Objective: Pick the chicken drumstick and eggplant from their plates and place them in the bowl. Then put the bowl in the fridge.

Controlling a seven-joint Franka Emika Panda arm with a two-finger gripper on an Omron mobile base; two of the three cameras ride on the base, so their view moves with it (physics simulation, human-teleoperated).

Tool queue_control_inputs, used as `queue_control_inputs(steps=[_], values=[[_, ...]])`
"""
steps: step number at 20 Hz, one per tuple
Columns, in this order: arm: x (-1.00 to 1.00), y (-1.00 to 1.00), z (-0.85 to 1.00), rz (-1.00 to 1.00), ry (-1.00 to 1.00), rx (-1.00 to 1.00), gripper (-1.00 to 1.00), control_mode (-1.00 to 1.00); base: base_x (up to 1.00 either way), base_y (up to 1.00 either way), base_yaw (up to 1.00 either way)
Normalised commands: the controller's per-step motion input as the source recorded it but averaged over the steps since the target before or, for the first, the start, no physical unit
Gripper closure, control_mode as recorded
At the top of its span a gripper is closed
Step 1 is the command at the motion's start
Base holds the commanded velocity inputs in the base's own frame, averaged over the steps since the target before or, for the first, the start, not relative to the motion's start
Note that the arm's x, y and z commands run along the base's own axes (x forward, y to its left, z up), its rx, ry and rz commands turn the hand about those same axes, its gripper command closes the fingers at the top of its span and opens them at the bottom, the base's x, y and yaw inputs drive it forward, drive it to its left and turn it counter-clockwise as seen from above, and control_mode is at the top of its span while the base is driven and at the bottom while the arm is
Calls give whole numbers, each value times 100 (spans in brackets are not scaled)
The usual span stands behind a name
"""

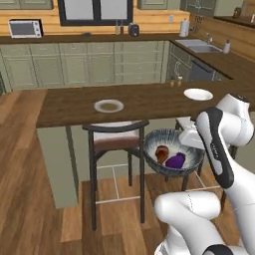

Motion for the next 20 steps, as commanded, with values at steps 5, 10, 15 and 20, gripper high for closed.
queue_control_inputs(steps=[5, 10, 15, 20], values=[[0, 0, 0, 0, 0, 0, 100, 100, -32, 100, 0], [0, 0, 0, 0, 0, 0, 100, 100, 20, 100, 1], [0, 0, 0, 0, 0, 0, 100, 100, 93, 100, 0], [0, 0, 0, 0, 0, 0, 100, 100, 100, 100, 0]])
